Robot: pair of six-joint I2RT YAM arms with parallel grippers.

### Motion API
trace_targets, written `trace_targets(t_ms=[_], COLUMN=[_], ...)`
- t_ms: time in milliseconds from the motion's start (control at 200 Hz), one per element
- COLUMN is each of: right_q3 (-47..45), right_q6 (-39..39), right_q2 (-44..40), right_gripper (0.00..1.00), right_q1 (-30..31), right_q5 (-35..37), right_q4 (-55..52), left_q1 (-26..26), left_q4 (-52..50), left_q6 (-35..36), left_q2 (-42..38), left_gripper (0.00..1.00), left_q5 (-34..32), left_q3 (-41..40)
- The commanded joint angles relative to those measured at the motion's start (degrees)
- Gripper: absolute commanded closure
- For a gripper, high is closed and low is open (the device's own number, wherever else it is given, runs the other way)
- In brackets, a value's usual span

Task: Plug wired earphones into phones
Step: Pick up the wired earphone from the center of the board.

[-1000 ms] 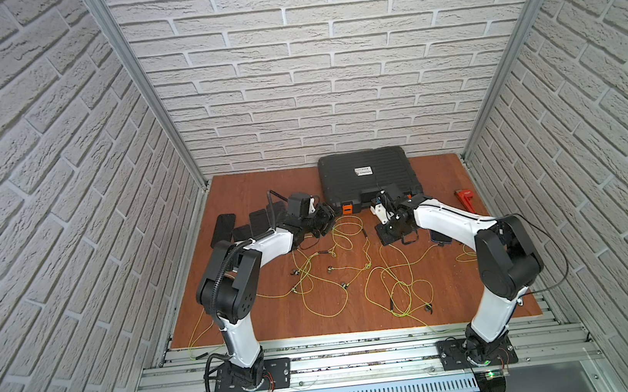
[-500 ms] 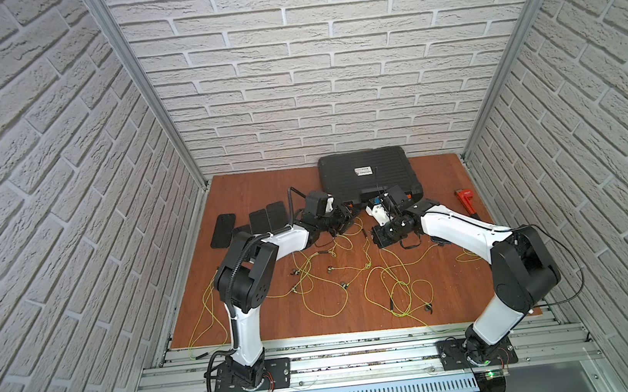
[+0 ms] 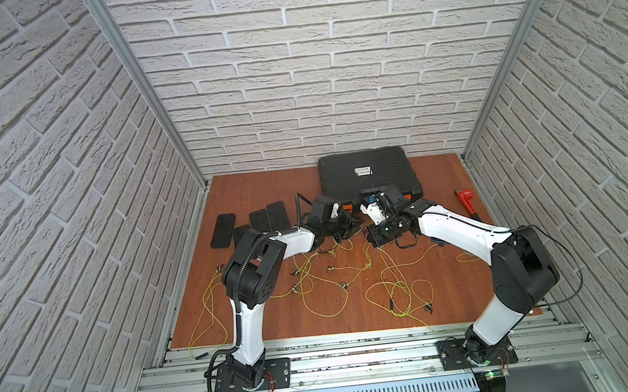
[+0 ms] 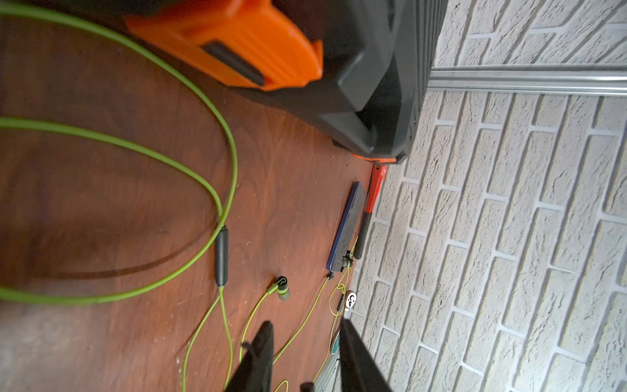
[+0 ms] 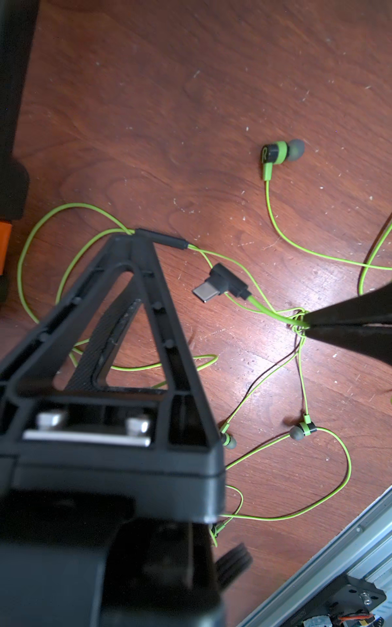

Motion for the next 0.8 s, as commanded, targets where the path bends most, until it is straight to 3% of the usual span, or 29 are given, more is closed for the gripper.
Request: trace_targets(t_ms=[0,345,570,795], right_q3=[1.7,3.0,2.5,2.4], right_q6=[-0.3,-2.0,-1.4,-1.2], right_q2=[0.4,2.5,2.9,3.1], right_gripper=[0.94,0.94,0.95,0.95], right_q1=[0.6,0.6,0.6,0.6], right_q5=[1.8,3.5,4.0,4.5], right_q4=[0.1,-1.0,0.6,1.1], left_q1=[-0.5,-0.9,-1.2,-1.3], left_q4=[2.7,3.3,3.3,3.1], left_q6=[-0.7,-1.9,-2.1,-2.1], left_q2=[-0.4,-1.6,-1.8,-2.0], left_gripper=[0.69,0.65,0.74,0.88], left_q5=[0.9,1.2,1.5,1.3], left_q3=[0.1,-1.2,-1.4,-1.8])
